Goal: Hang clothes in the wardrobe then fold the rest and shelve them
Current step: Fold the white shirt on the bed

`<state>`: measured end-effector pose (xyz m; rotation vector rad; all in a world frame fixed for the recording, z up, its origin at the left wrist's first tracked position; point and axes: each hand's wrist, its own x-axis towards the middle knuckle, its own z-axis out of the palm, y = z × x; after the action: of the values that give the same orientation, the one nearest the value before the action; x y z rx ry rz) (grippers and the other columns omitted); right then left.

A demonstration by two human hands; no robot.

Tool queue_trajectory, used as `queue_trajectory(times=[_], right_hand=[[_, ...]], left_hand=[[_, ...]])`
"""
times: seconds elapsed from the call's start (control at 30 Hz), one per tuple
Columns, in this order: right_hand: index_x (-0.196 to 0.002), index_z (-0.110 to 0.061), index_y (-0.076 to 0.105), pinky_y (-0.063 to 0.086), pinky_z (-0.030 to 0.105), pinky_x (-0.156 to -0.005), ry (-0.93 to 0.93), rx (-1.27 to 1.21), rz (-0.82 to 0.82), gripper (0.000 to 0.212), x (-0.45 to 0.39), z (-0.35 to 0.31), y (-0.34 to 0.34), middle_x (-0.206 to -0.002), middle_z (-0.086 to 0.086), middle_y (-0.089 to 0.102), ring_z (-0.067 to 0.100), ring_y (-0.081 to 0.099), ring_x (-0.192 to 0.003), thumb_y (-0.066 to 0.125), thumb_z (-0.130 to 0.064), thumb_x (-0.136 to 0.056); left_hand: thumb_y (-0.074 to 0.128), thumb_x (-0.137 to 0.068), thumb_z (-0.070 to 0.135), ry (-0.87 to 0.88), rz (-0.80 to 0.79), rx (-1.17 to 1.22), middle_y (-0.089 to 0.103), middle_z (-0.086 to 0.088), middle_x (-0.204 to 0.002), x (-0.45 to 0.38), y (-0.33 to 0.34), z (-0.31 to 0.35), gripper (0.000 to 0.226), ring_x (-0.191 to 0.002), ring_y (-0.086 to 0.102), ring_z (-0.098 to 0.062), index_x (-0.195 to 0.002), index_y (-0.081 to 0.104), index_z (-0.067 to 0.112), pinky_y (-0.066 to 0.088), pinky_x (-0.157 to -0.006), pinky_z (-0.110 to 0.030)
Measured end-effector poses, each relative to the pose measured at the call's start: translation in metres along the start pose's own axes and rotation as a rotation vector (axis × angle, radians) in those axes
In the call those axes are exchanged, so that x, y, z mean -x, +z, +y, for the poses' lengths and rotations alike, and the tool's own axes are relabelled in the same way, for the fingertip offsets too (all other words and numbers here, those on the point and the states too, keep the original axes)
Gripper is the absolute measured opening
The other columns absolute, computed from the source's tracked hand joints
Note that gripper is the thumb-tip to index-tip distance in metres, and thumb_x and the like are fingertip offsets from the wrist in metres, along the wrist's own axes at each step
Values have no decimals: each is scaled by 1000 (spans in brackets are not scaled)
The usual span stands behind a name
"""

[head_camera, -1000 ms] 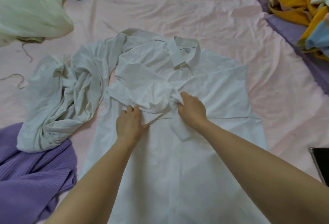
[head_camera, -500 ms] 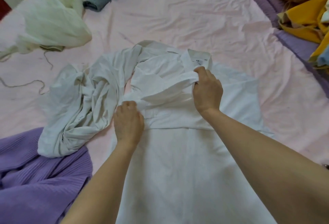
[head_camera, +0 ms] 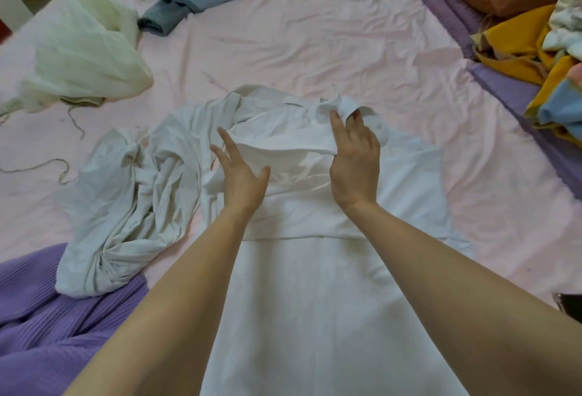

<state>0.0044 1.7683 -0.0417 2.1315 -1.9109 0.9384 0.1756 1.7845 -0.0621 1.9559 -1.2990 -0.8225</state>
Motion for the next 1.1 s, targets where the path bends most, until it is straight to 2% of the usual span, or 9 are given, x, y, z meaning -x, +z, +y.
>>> queue_trajectory(times=[0.1, 0.23, 0.33, 0.43, 0.53, 0.6, 0.73, 0.9, 1.1], right_hand=[[-145, -8, 39, 24, 45, -115, -58, 33, -25, 75, 4, 5, -7, -138, 18, 50, 31, 36, -138, 34, 16, -74], [-148, -7, 32, 17, 42, -119, -87, 63, -46, 75, 5, 14, -16, -139, 18, 48, 29, 30, -139, 36, 16, -77], [-149, -6, 28, 15, 44, -119, -54, 152, -16, 75, 15, 16, -25, -143, 17, 44, 29, 29, -141, 38, 14, -78], [-140, -6, 44, 13, 47, -118, 33, 297, -115, 69, 45, 25, -32, -141, 18, 45, 33, 30, -140, 31, 6, -73], [-129, -17, 54, 11, 44, -116, 157, 437, -556, 50, 71, 31, -42, -136, 13, 43, 30, 33, -134, 45, -7, -81], [-124, -22, 54, 22, 37, -108, 135, 450, -691, 40, 75, 30, -40, -125, 5, 45, 24, 40, -119, 46, -14, -85], [-124, -14, 52, 28, 30, -85, -51, 211, -621, 41, 49, 7, 5, -116, 5, 49, 24, 44, -105, 42, -4, -85], [-133, -7, 40, 36, 36, -93, -42, -38, -675, 43, 10, -39, 86, -130, 13, 43, 30, 40, -118, 41, -5, -90], [-130, -10, 42, 36, 36, -104, -76, -230, -684, 41, -21, -93, 157, -145, 11, 33, 26, 25, -138, 41, 0, -90]], left_hand=[[73, -84, 32, -12, 11, 179, -20, -12, -159, -16, 0, 14, 107, -142, 28, -28, -153, -9, 29, 38, -95, -17], [60, -95, 16, 47, -156, 344, 33, -10, -153, -23, 7, 22, 38, -90, 68, -18, -130, 56, 2, 59, -65, -25], [57, -96, 15, 291, 153, 134, 61, -10, -128, -14, 7, 26, 23, -112, 61, -18, -110, 69, 3, 49, -96, -31], [55, -95, 15, 433, 31, -134, 62, -11, -125, 11, 10, 8, 21, -116, 58, -26, -110, 68, 6, 42, -99, -28], [51, -92, 19, 296, -344, -599, 56, -1, -135, 36, 14, -19, 41, -122, 53, -23, -133, 54, 23, 45, -94, -34], [46, -90, 12, 275, -266, -681, 56, 4, -133, 35, 5, -27, 46, -121, 53, -19, -134, 53, 26, 45, -91, -34], [48, -86, 4, 276, -122, -855, 56, -3, -124, 4, -21, -45, 41, -113, 50, -26, -123, 57, 17, 47, -82, -39], [46, -85, -1, 265, -98, -895, 52, -5, -126, -26, -34, -73, 44, -115, 49, -27, -126, 52, 14, 45, -84, -38], [47, -89, 6, 268, -137, -841, 50, -9, -116, -47, -26, -101, 29, -103, 53, -31, -118, 45, 11, 35, -65, -36]])
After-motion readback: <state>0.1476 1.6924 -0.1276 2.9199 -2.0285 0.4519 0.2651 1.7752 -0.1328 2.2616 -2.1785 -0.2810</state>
